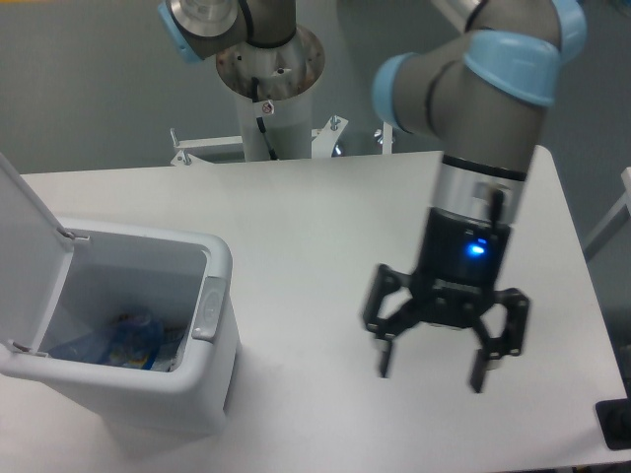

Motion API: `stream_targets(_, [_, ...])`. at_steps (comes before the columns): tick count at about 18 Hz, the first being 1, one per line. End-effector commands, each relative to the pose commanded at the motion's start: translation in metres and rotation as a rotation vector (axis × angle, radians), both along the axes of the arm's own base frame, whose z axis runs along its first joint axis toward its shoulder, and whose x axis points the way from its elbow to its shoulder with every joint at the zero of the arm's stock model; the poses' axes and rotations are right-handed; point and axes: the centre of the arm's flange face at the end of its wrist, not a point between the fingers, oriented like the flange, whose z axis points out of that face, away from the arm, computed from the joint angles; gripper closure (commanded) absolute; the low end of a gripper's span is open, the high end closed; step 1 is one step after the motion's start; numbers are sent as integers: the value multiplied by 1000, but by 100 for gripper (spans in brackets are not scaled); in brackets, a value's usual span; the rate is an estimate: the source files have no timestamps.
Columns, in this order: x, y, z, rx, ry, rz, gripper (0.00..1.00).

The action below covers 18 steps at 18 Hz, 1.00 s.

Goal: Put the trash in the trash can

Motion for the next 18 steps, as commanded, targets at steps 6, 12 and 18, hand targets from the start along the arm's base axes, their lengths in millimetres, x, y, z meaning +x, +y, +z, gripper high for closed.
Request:
stream_targets(6, [-7, -32, -31, -283, 91, -59, 0])
stream_targets(12, [1, -40, -48, -430, -2, -175, 0])
stream_targets(18, [-2, -50, -51, -544, -4, -257, 0])
